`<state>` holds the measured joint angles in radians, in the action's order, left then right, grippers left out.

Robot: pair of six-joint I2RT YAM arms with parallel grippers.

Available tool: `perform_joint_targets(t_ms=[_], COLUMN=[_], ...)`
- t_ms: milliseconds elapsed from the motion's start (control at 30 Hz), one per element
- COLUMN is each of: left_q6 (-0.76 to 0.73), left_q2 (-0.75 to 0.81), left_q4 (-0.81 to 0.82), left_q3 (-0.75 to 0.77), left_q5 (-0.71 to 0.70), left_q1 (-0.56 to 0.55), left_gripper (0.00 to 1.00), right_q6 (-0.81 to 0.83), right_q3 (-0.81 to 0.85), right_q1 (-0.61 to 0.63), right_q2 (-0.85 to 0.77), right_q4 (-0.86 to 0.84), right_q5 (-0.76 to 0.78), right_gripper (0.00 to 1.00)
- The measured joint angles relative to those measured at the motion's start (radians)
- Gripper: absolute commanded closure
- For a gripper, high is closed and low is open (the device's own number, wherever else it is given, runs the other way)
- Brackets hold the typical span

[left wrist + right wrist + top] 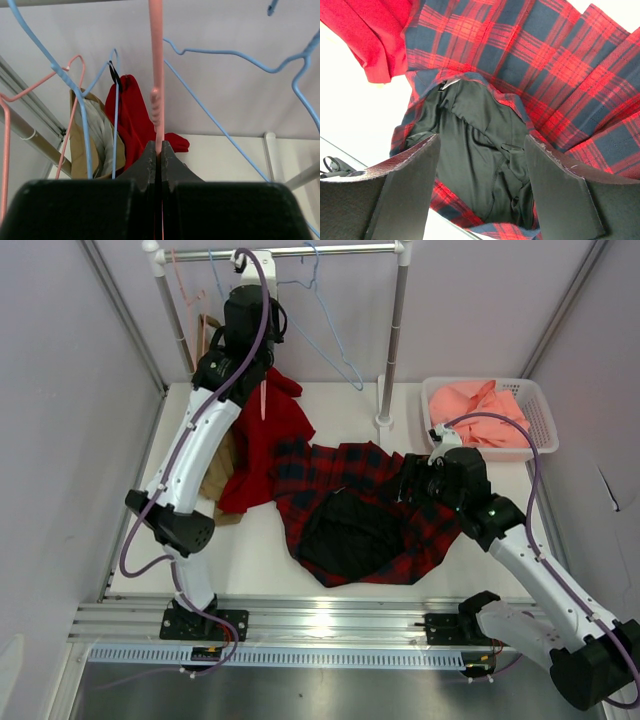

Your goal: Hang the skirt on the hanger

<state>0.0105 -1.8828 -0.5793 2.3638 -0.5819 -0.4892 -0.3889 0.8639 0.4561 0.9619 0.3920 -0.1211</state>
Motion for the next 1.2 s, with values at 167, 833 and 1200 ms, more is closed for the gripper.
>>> perform_joint_targets(t_ms=[167, 833, 1200], left_q6=[-0.002, 0.012, 0.062], left_q2=[0.024, 0.154, 0.366], left_q4=[-0.011, -0.163, -0.295], left_q3=[-0.014, -0.080, -0.230], left_q5=[0.023, 0.147, 0.307], left_q1=[-0.002, -0.002, -0.002], left_gripper=[1.00, 1.00, 1.00], right_q6=[0.000, 0.000, -0.002], right_q3=[0.000, 0.000, 0.000], right_q1=[0.000, 0.000, 0.000], right_q2=[-0.007, -0.012, -0.027], right_q4=[0.001, 0.007, 0.018], right_q5=[-0.001, -0.001, -0.011], right_gripper=[0.27, 0.27, 0.27])
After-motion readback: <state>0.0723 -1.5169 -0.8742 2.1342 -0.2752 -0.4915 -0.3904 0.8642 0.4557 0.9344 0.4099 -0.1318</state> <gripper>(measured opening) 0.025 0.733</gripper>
